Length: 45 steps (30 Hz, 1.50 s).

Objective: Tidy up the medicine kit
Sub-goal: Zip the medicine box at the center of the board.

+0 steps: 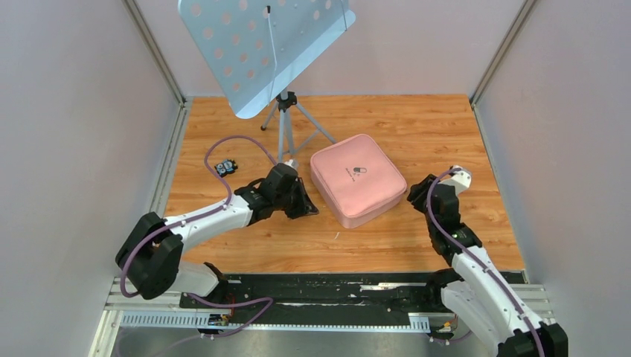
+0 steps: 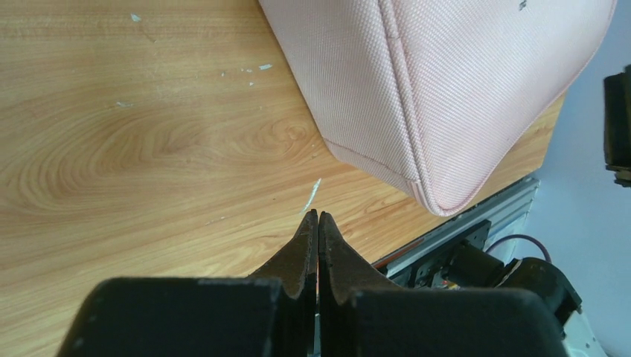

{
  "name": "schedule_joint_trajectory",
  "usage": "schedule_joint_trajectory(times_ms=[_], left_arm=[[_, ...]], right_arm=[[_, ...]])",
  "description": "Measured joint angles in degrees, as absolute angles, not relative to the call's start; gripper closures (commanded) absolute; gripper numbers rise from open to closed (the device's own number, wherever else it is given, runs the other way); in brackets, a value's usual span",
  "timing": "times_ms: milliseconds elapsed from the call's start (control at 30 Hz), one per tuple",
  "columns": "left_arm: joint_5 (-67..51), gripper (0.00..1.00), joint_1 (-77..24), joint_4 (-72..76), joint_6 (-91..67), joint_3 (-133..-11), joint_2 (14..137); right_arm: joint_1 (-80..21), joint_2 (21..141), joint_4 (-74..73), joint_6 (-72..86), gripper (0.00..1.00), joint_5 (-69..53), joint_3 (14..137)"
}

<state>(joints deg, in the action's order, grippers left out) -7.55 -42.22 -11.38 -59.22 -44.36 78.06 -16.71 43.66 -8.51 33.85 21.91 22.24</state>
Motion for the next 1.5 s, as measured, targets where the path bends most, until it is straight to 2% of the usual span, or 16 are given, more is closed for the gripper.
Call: schedule_joint_trajectory(times_ms=[67, 100, 133, 167, 233, 333, 467, 533, 600, 733, 800, 1000, 1333, 1500], left_arm=[[-7.35, 0.98, -42.22, -11.66, -58.96, -44.88, 78.13], [-7.20, 0.88, -42.19, -11.97, -58.76, -45.25, 78.13], [-7.03, 0.82, -42.15, -12.23, -58.59, -45.60, 78.15], [-6.85, 0.70, -42.15, -12.38, -58.22, -45.89, 78.17], [-6.37, 0.57, -42.06, -12.75, -57.76, -46.68, 78.54], [-5.45, 0.53, -41.82, -13.04, -57.36, -47.57, 79.61], [-4.99, 0.52, -41.43, -13.06, -57.10, -48.38, 82.41], [-5.04, 0.52, -41.23, -12.99, -56.84, -49.23, 84.58], [-5.15, 0.52, -41.17, -12.88, -56.31, -50.17, 86.78], [-5.78, 0.52, -41.01, -13.04, -54.41, -54.02, 91.81], [-6.31, 0.52, -40.88, -13.10, -52.95, -56.97, 94.48], [-7.86, 0.52, -40.34, -17.89, -48.40, -63.22, 99.31], [-7.18, 0.48, -39.16, -23.46, -42.37, -72.29, 105.49], [-4.75, 0.46, -38.85, -26.65, -38.48, -79.26, 109.43]], right_arm=[[-14.90, 41.23, -8.95, 32.97, 0.42, 20.03, 23.09], [-14.09, 41.08, -8.86, 32.49, 0.34, 18.52, 23.73], [-12.97, 41.60, -8.73, 31.48, 0.31, 16.19, 24.86], [-12.27, 42.52, -8.49, 31.09, 0.24, 14.52, 25.80], [-10.15, 48.01, -8.12, 28.77, 0.20, 8.05, 29.82], [-7.77, 60.49, -7.31, 25.71, 0.19, -2.22, 37.89], [-6.09, 75.61, -8.05, 22.04, 0.23, -13.82, 47.48], [-5.50, 81.97, -9.41, 20.69, 0.28, -18.57, 52.16], [-4.99, 86.11, -10.37, 19.64, 0.34, -22.33, 54.98], [-3.79, 90.54, -11.33, 18.48, 0.52, -27.16, 56.80], [-3.09, 91.02, -11.62, 18.31, 0.55, -28.18, 56.73], [-1.89, 86.50, -8.93, 18.63, 0.58, -27.05, 51.05], [-1.23, 57.87, -9.26, 28.36, 0.64, -21.39, 28.12], [-2.07, 45.89, -11.27, 35.59, 0.66, -21.02, 21.06]])
